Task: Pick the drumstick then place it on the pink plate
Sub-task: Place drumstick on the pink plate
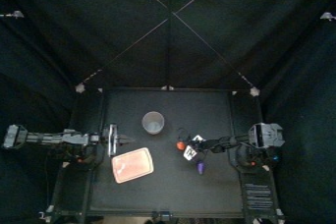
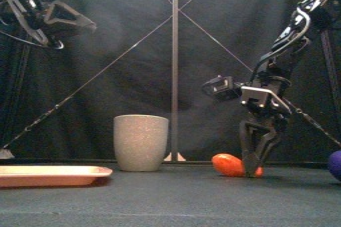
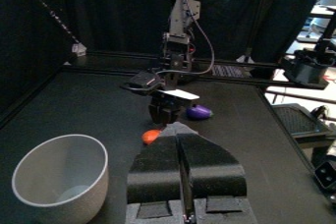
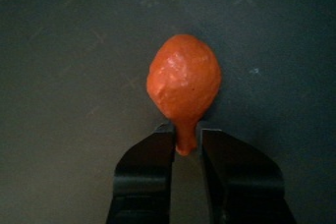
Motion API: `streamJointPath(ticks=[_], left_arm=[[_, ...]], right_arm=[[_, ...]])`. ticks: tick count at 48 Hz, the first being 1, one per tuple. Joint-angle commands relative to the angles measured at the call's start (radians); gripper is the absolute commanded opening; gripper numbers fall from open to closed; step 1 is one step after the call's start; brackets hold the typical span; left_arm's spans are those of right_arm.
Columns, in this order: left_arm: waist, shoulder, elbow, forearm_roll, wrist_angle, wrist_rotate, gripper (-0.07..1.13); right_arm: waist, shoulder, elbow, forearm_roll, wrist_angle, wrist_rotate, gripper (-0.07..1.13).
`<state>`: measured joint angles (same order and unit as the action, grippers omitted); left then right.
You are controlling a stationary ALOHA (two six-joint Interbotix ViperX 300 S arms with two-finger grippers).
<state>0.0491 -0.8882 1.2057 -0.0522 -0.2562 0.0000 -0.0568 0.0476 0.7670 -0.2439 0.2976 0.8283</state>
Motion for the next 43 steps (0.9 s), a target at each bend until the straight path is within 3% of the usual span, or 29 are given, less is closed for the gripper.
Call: streamJointPath(ticks=[1, 7, 15, 26, 33, 43], left_arm=[[0.002, 0.005, -0.012, 0.0, -0.009, 0.002, 0.07], [0.002, 0.005, -0.012, 0.002, -0.011, 0.003, 0.07], [0.002, 0.005, -0.012, 0.002, -0.018, 0.003, 0.07], [0.002, 0.003, -0.012, 0.008, -0.018, 0.005, 0.07], [0.006, 0.002, -0.012, 0.023, -0.025, 0.005, 0.07], [0.008, -0.002, -0.009, 0.023, -0.028, 0.005, 0.07]], right_arm=[[0.005, -0.038, -0.046, -0.011, -0.002, -0.006, 0.44], [0.028, -0.04, -0.12, -0.051, -0.023, -0.015, 0.44], [0.074, -0.011, -0.21, -0.176, -0.101, -0.014, 0.44], [0.126, 0.08, -0.351, -0.357, -0.333, -0.005, 0.44], [0.127, 0.189, -0.439, -0.362, -0.43, -0.003, 0.44], [0.141, 0.333, -0.586, -0.318, -0.439, -0.006, 0.44]])
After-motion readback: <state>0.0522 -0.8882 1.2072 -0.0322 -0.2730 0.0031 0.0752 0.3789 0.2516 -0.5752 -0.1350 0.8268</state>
